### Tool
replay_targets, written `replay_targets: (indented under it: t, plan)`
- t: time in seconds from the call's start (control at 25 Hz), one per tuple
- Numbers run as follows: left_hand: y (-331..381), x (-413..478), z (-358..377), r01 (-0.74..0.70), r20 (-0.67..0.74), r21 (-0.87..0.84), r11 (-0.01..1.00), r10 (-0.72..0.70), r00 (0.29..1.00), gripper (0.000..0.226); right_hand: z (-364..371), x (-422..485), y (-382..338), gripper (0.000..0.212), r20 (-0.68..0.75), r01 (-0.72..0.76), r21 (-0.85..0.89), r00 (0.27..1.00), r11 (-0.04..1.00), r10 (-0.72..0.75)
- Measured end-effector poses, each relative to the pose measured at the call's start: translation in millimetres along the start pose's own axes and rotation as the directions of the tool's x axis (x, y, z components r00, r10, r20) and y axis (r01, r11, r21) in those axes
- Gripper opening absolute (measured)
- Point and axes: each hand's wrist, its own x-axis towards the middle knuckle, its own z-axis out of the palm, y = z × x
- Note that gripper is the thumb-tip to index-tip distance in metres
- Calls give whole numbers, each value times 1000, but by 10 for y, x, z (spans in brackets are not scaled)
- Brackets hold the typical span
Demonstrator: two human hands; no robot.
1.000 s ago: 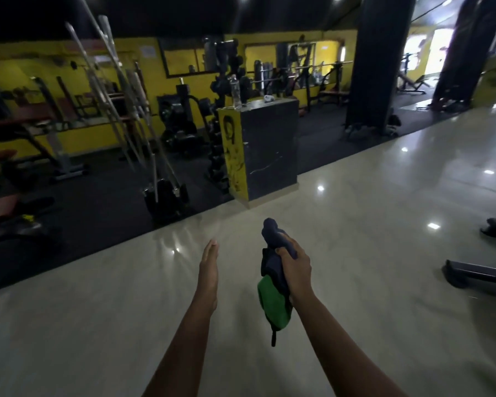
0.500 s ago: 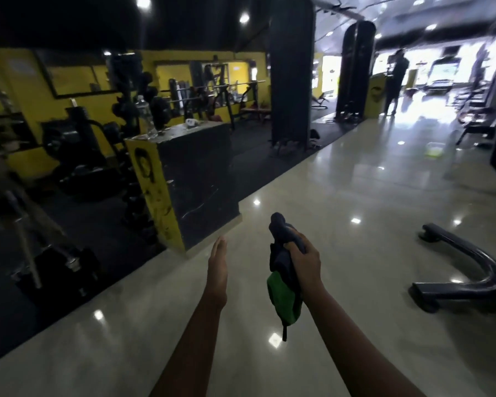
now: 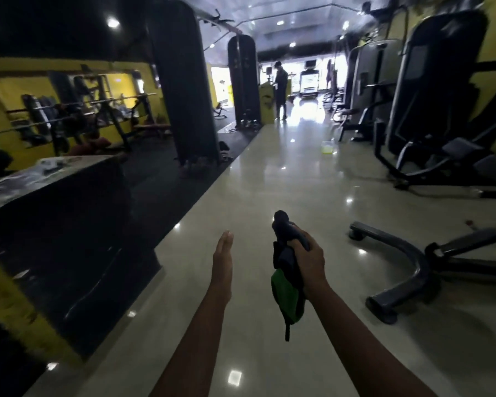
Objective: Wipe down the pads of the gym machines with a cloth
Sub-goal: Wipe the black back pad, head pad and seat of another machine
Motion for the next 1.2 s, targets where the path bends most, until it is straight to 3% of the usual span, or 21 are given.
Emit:
replay_targets:
  t: [0.12,0.6,0.88,1.2]
  plan:
    - [28,1095,379,-1,88,6,1000,0,996,51,160,979,56,38,-62,17,41,998,999,-14]
    - [60,5171,2000,28,330,-11,1000,-23,944,48,586,5001,328,40,-240,62,-85,967,994,-81]
    - [195,7613,3224,11,456,17,1000,-18,890,48,667,7394,198,37,-463,38,-54,884,998,-59]
    - [12,9881,5099,18,628,-2,1000,-13,778,49,123,10074,312,28,-619,44,-31,784,999,-54]
